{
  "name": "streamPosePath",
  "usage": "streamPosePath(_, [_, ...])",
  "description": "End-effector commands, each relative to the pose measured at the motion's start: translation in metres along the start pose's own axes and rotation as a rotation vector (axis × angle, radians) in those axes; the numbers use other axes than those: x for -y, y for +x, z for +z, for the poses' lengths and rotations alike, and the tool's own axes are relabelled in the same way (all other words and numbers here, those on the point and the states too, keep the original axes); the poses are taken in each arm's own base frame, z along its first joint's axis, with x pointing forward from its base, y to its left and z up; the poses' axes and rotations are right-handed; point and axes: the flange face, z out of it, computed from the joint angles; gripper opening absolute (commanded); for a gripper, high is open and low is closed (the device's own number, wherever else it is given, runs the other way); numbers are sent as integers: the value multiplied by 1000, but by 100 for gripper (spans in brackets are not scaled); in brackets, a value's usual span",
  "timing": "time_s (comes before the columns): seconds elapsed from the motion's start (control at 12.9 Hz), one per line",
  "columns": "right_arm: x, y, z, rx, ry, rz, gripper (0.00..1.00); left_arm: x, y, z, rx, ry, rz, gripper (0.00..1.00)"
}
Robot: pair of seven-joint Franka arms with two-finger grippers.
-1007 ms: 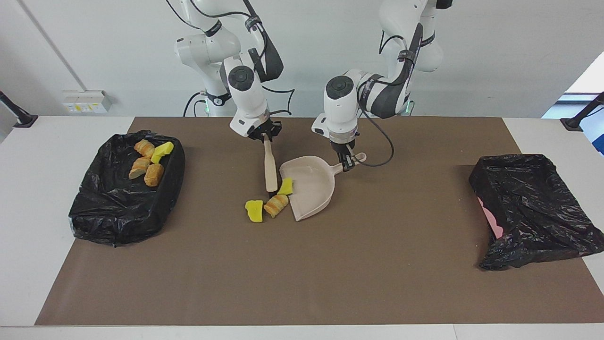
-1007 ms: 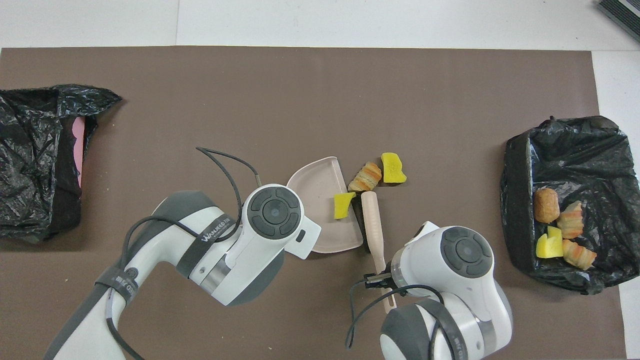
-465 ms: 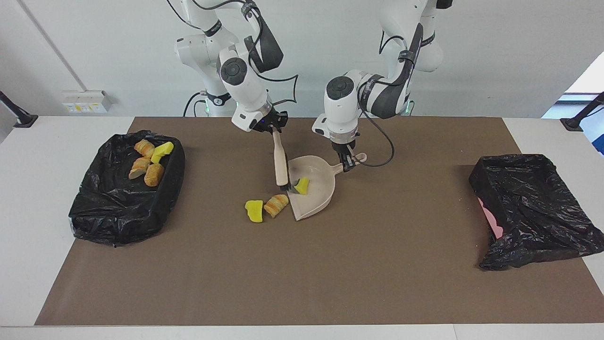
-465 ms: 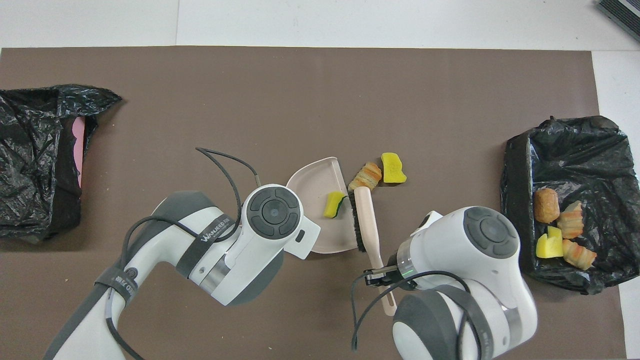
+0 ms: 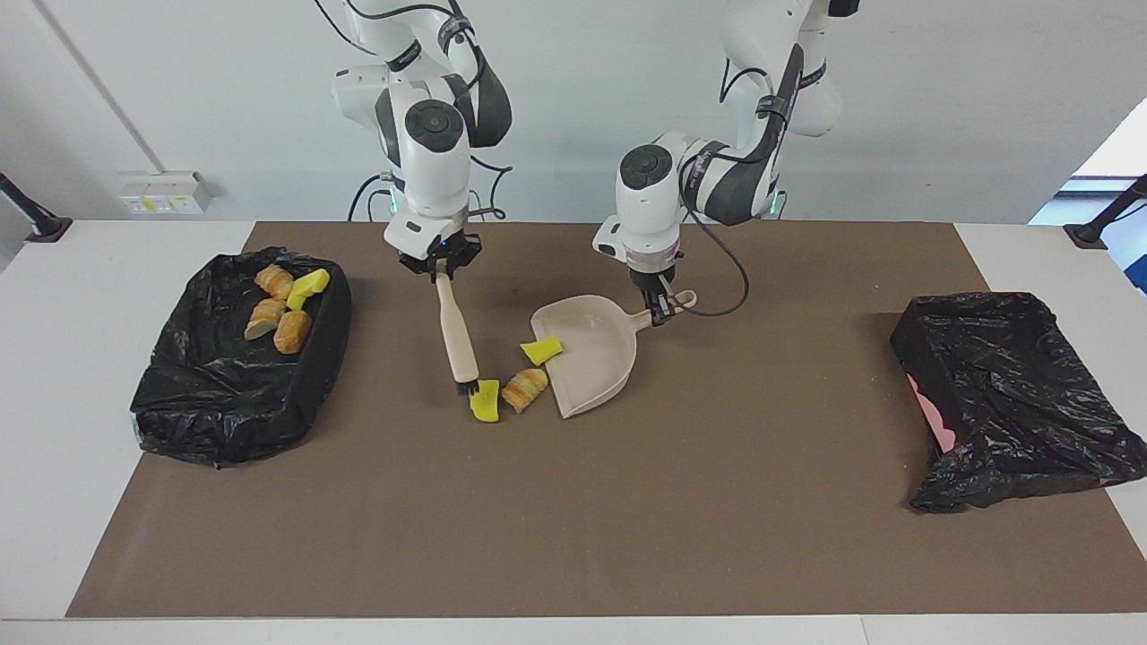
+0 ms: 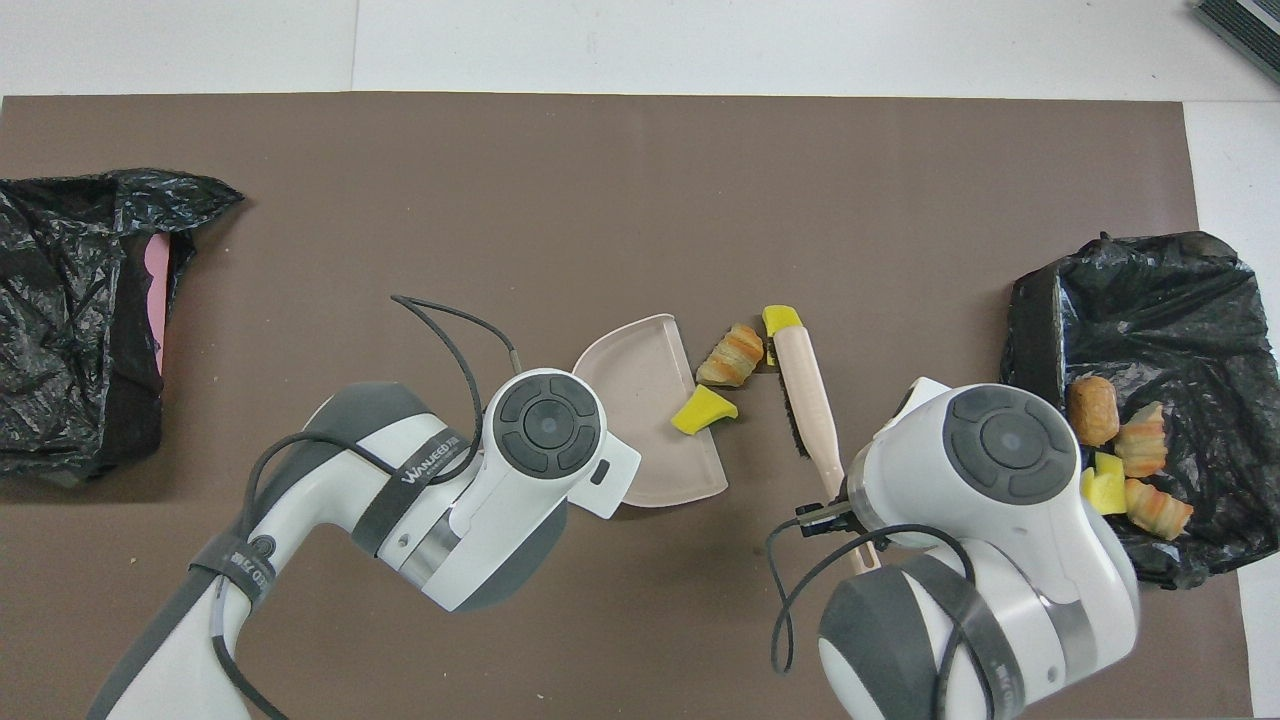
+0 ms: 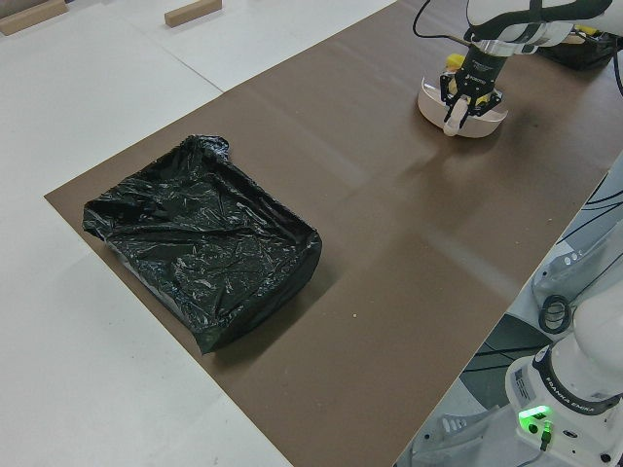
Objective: Sweep and dump trash in bin
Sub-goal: 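Sweep the sponge and bread into the dustpan with the right gripper's brush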
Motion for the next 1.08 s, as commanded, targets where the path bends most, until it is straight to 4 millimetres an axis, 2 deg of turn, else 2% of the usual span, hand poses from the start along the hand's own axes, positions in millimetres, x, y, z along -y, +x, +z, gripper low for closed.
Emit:
streamPosePath(0.0, [-10, 38, 21, -18, -48, -67, 0, -4, -10, -1, 0, 23, 12, 0])
streamPosePath(0.15, [3, 49, 46, -4, -17, -76, 0, -5, -11, 0, 1, 22, 12, 0])
streamPosePath(0.23, [15, 50, 51, -6, -7, -69, 0, -4, -11, 0, 1, 21, 9, 0])
streamPosePath(0.39, [41, 48, 46, -1, 116, -21, 0, -4, -11, 0, 1, 21, 9, 0])
streamPosePath(0.54, [79, 42, 43, 12, 216, 2, 0, -3, -12, 0, 0, 22, 8, 0])
streamPosePath(0.7, [117, 34, 30, 21, 307, 26, 0, -1, -14, 1, 1, 20, 5, 0])
streamPosePath(0.85, [139, 28, 22, 39, 360, 62, 0, -1, -15, 3, 4, 18, 4, 0])
streamPosePath(1.01, [143, 26, 21, 55, 356, 87, 0, 0, -16, 4, 5, 17, 4, 0])
